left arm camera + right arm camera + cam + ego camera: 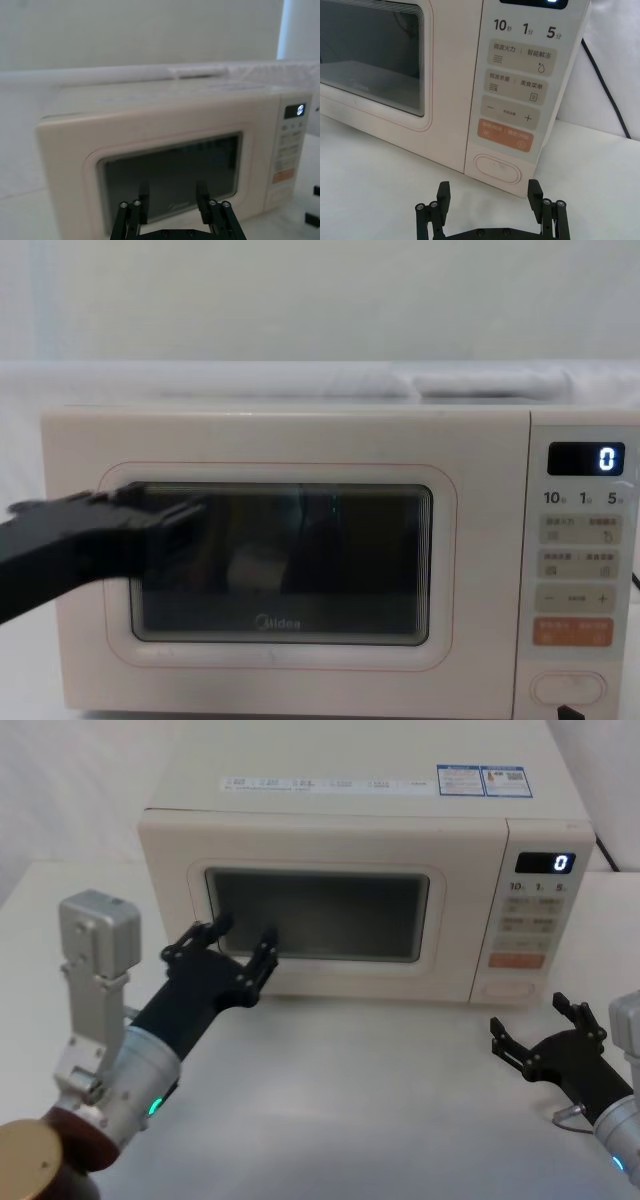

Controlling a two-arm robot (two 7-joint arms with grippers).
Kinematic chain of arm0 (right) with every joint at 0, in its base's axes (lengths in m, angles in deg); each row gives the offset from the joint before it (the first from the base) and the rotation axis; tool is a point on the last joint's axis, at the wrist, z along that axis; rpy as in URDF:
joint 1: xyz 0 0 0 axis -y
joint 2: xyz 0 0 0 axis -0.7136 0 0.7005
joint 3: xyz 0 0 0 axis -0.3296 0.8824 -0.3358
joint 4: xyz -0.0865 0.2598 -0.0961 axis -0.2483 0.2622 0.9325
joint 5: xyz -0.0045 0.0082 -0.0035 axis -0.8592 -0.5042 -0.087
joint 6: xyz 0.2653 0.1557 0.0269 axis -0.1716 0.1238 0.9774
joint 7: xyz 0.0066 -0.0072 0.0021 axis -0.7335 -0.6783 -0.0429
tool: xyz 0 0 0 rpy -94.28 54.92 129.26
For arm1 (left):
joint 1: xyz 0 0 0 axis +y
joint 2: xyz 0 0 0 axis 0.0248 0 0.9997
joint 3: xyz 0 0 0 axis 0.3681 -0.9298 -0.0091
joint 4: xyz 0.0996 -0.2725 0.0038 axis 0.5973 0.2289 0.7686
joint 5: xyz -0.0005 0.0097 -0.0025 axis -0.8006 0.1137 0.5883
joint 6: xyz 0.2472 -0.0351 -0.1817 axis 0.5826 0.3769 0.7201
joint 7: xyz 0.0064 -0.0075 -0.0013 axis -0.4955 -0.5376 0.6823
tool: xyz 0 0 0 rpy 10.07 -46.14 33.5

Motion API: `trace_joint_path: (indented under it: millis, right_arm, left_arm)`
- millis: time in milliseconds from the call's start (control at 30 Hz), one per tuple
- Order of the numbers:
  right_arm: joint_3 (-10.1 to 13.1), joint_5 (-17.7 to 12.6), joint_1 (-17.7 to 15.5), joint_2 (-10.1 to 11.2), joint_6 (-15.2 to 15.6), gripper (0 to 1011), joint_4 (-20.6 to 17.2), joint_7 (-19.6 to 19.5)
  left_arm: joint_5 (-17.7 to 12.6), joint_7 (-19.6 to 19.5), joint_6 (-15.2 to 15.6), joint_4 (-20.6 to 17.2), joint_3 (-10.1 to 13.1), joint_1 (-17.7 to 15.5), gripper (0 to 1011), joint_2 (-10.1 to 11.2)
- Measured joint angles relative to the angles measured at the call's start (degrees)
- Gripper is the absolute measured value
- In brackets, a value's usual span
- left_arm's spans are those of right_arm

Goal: Press the button to open the microwave door with one hand; close the microwave door with the other hand.

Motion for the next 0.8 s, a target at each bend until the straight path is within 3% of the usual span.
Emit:
trace_joint_path:
  millis: [267,467,800]
  right_arm:
    - [0.0,0.0,0.0,0.0,0.0,1000,0.0,0.0]
    - [0.0,0.0,0.0,0.0,0.0,1000,0.0,0.0]
    - [0.0,0.0,0.0,0.0,0.0,1000,0.0,0.0]
  left_arm:
    - [-0.19,0.6,-1.59,-0.54,-4.21,4.8,836,0.92]
    - [-0.39,0.72,-2.4,0.44,-6.08,7.02,1000,0.85]
    - [-0.86,1.15,-3.21,3.87,-7.99,9.01,1001,-0.14]
